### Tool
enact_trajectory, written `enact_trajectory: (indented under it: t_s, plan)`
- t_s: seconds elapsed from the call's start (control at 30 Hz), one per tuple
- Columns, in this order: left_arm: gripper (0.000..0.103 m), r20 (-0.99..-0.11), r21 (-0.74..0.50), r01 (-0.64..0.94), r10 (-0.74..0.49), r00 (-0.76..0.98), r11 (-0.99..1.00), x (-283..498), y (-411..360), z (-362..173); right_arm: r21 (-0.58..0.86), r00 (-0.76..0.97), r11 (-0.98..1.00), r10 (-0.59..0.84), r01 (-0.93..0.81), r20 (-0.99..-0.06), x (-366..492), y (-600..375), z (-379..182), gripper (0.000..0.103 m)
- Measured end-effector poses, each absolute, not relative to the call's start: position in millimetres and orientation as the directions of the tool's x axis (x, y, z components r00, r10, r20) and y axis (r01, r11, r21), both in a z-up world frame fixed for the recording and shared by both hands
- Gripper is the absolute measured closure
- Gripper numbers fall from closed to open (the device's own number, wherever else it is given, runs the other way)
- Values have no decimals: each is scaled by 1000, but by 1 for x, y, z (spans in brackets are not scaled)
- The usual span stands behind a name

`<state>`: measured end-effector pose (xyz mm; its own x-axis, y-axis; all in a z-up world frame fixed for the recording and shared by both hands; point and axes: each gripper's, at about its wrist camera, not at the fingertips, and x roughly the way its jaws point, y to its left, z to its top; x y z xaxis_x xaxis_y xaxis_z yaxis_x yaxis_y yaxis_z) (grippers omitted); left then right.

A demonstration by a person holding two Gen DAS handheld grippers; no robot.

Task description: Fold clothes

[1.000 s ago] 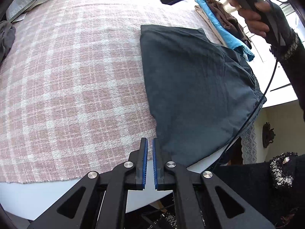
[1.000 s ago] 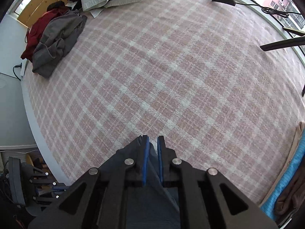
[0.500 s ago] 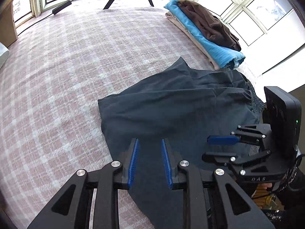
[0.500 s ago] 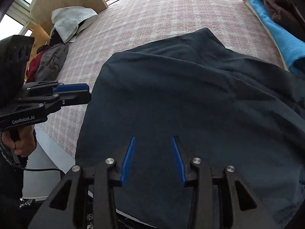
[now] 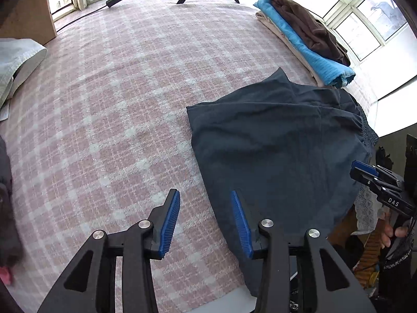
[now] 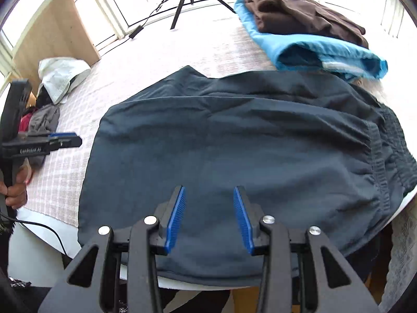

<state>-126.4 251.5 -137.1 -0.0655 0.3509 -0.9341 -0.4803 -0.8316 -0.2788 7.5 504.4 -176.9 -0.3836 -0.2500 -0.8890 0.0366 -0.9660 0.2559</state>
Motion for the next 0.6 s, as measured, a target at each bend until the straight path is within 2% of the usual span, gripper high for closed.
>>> enact_trajectory:
  t_s: [0.07, 0.17, 0.27, 0.6]
  plan:
    - [60, -931, -307, -458, 363, -38, -834, -119, 247, -143, 269, -366, -963, -248, -4, -897, 5, 522, -184, 65]
    - [60, -929, -327, -442, 370, -10, -835, -115, 252, -155, 143, -332, -990, -131, -11, -934, -6, 527, -203, 65]
    - [60, -922, -356, -438, 386, 22, -826, -113, 263, -163, 108, -307, -994, -98, -18, -947, -10, 528, -210, 65]
    - [60, -925, -360, -460, 375, 61, -812, -104, 286, -176, 168, -373, -984, -176, 54, -911, -1, 484, -187, 65]
